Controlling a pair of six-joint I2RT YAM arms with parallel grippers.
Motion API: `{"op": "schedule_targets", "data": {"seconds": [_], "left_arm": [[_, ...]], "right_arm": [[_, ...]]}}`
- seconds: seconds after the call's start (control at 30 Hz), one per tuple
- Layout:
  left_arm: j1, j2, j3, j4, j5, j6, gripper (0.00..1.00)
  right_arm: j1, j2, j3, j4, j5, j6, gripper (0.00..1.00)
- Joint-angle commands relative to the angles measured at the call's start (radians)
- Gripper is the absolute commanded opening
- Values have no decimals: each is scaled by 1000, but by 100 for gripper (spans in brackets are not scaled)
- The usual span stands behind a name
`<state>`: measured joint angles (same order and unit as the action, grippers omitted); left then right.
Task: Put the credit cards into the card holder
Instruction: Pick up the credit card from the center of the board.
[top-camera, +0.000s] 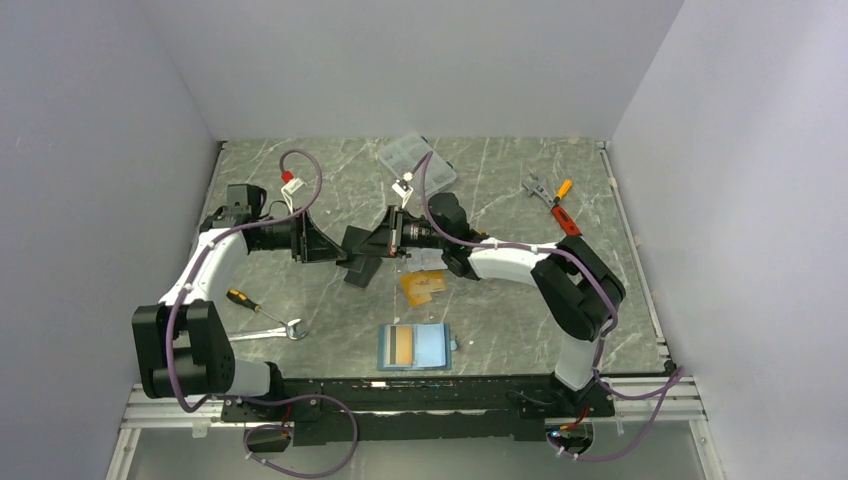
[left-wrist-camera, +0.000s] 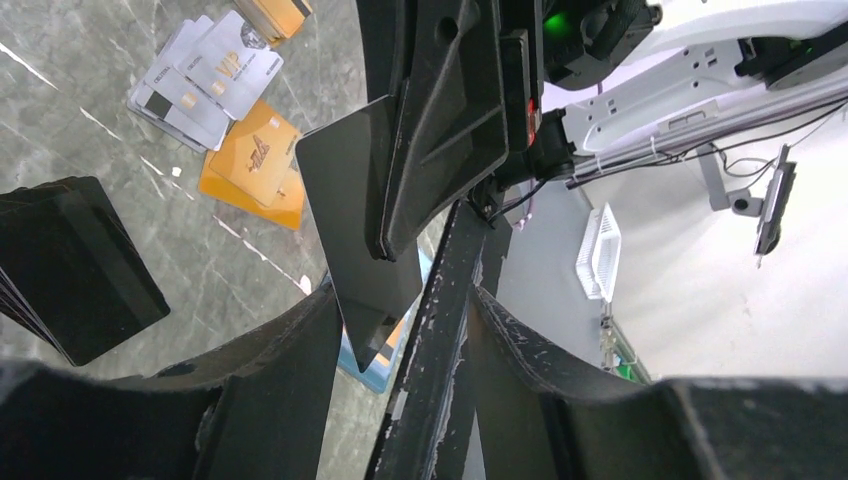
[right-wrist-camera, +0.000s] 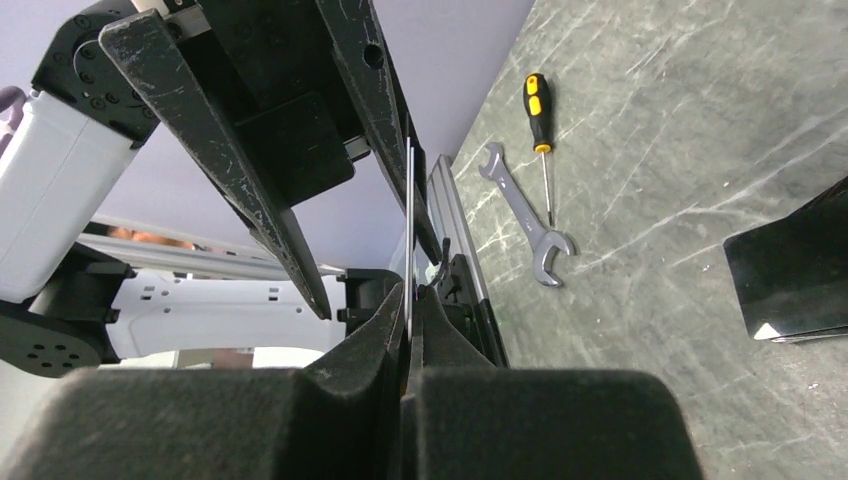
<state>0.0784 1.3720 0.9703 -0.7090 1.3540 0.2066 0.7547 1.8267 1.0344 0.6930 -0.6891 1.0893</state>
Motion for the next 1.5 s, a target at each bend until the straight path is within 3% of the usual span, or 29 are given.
{"op": "schedule_targets", "data": {"seconds": [0.0,0.2,0.43,0.6,0.83,1.1,1.47], "left_arm": [[-8,14,27,38,45,-67,53],[-3,-12,-11,122,41,-134,53],[1,0,-8,98,18,-111,56],[1,0,-11,98,86,-105,54],[-10,16,14,6,169,-13,46],[-11,21,25,-25,202,22,36],[-7,-7,28,-34,244,37,28]], "right_arm": [[-7,-36,24,0,36,-43,0],[-30,-75,-6,11,10,-52,0],[-44,-146,-17,-53,-3,-126,0],[-43,-133,-19,4,-19,-95,0],[-14,-57,73,-19,-2,-112,0],[-1,-47,70,-85,19,-162,5],[33,-23,44,-163,42,-207,19]]}}
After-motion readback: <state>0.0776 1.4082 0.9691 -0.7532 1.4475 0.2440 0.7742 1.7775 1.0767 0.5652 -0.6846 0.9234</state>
